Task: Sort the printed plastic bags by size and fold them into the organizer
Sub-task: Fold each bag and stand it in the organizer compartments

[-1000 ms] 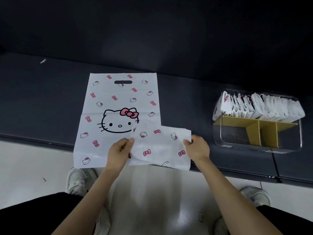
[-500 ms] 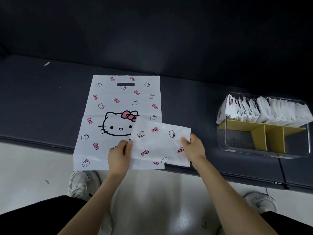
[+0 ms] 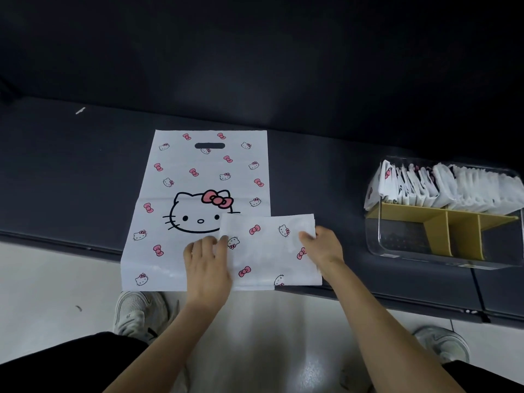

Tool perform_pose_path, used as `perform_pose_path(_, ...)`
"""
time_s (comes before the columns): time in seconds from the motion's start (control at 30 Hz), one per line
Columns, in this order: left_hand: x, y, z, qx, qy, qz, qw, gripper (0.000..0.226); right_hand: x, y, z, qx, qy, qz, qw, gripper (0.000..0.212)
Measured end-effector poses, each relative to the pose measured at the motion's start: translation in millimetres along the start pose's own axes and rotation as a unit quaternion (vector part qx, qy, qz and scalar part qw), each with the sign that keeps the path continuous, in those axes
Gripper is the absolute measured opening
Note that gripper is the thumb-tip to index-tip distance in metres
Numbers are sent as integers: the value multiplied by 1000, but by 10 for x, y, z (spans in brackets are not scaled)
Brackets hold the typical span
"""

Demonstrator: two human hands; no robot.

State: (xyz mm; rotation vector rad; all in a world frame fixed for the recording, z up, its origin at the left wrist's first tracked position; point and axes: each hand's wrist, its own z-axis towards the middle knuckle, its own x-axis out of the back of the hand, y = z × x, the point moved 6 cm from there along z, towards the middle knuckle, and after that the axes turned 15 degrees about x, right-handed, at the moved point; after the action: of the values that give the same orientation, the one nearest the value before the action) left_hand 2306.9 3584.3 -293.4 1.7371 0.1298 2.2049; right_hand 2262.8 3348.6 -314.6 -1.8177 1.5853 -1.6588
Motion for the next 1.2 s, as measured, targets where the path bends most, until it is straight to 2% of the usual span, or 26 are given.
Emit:
perform_pose_path(0.1, -130, 211, 121, -62, -68, -3, 996, 46, 3, -25, -8, 3, -6, -12, 1000, 18)
perform_pose_path(0.2, -393, 181, 100, -39, -180, 27, 983, 63, 14, -29, -24, -1, -11, -7, 1000, 18)
perform_pose_path(0.23, -447, 156, 64, -28, -192, 24, 981, 66, 13, -28, -25, -3, -13, -4, 1000, 19)
perform_pose_path(0.43, -476, 138, 21, 0, -179, 8, 984, 68, 58, 5, -1, -20, 19, 13, 1000, 38)
perform_pose_path(0.53, -497, 115, 15, 1, -188, 16, 982, 68, 82, 0, 15, 3, 30, -29, 999, 41)
perform_pose_path(0.63, -507, 124, 13, -1, -194, 19, 981, 69, 122, -45, 39, 48, 35, -152, 987, 27)
perform_pose_path(0.7, -506, 125, 21, -2, -195, 17, 981, 69, 144, -58, 36, 62, 34, -173, 982, 18)
perform_pose_path(0.8, -498, 119, 20, -7, -191, 17, 981, 67, 163, -59, 11, 65, 15, -177, 982, 15)
perform_pose_path(0.87, -493, 129, 15, -15, -186, 16, 982, 64, 211, -194, -47, 108, 58, -287, 950, 16)
perform_pose_path(0.93, -493, 136, 16, -18, -183, 19, 983, 63, 147, -374, -172, 203, 138, -402, 882, 30)
perform_pose_path(0.97, -494, 136, 17, -17, -181, 23, 983, 63, 42, -443, -238, 254, 153, -410, 862, 33)
perform_pose_path(1.0, -495, 133, 15, -16, -179, 26, 983, 64, -109, -460, -275, 294, 132, -395, 860, 36)
perform_pose_path(1.07, -495, 130, 11, -20, -179, 28, 983, 64, -424, -355, -291, 324, 32, -380, 866, 46)
perform_pose_path(1.13, -489, 132, 6, -23, -179, 26, 983, 64, -519, -153, -292, 316, -29, -398, 861, 51)
perform_pose_path(1.2, -487, 136, 11, -25, -180, 32, 983, 64, -377, 71, -276, 283, -46, -411, 865, 56)
